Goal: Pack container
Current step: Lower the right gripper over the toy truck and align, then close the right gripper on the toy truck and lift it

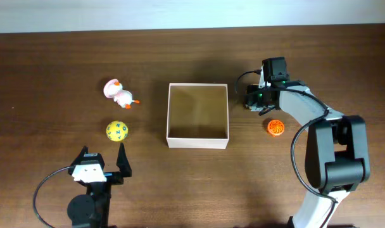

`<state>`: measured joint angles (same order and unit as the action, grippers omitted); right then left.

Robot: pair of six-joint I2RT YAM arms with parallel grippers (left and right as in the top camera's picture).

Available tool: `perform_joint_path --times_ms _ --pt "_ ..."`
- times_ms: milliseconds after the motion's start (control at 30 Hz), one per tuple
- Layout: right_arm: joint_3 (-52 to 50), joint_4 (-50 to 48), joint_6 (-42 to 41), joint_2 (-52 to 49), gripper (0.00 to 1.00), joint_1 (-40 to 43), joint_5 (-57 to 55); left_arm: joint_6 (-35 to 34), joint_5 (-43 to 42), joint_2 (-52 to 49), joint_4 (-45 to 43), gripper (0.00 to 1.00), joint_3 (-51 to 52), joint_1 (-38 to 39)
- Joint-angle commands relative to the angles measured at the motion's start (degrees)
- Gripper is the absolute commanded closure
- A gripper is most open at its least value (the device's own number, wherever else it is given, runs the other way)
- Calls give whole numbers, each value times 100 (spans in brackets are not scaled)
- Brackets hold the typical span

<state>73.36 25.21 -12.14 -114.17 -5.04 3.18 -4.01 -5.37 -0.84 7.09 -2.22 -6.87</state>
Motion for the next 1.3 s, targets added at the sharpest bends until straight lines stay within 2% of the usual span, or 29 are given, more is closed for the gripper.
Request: perform_joint_path --times_ms 0,233,367,900,1100,1267 --pt "96 103 275 -61 38 20 -385 107 22 50 -15 1 42 11" --pt "273 555 498 -57 38 20 -1019 107 22 50 -15 1 42 11" --pt "634 1003 595 -52 38 17 -999 107 22 50 -15 1 42 11" --pt "3091 2975 1029 2 38 17 372 107 22 50 -15 1 42 11" --pt "3075 3012 1047 -37 31 17 109 107 22 50 -15 1 42 11" --pt "2774 3014 1045 -149 30 17 -372 107 22 50 -15 1 42 11"
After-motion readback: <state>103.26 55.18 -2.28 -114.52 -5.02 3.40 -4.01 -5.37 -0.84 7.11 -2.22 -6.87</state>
